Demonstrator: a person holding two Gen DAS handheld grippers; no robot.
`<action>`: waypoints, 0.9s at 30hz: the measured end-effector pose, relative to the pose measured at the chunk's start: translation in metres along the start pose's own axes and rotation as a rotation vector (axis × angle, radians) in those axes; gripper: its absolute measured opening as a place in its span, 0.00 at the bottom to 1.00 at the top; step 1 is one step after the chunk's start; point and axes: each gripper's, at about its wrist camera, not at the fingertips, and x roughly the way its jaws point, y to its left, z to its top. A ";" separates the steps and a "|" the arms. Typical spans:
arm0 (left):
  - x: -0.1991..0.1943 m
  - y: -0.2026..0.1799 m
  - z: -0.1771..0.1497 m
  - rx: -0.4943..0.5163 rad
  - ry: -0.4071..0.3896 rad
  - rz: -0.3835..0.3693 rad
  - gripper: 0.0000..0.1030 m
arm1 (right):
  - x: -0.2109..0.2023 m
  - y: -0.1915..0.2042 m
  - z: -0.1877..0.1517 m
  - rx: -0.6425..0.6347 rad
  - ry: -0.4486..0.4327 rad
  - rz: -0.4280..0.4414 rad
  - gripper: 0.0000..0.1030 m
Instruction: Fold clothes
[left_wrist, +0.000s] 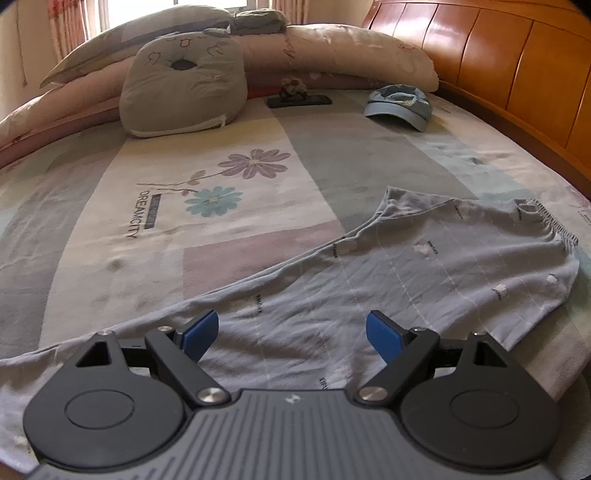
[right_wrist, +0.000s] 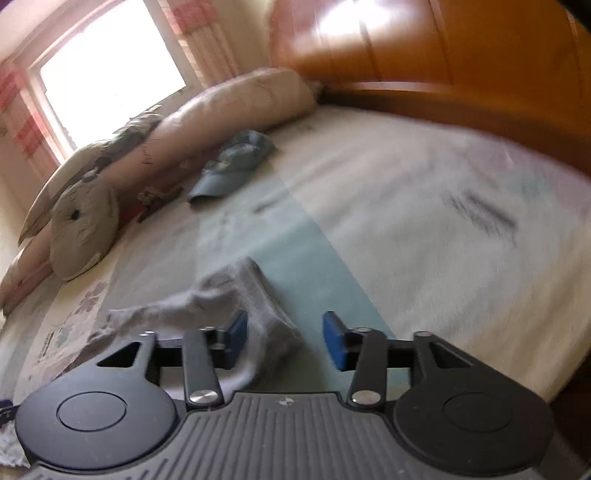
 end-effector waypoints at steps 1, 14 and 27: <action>0.001 -0.001 0.000 -0.001 -0.001 -0.006 0.85 | -0.003 0.007 0.004 -0.021 -0.011 -0.003 0.54; 0.022 0.023 -0.013 -0.035 0.042 -0.121 0.85 | 0.150 0.213 -0.013 -0.530 0.262 0.266 0.45; 0.065 0.045 0.003 -0.063 0.039 -0.107 0.90 | 0.198 0.240 -0.018 -0.610 0.272 0.210 0.47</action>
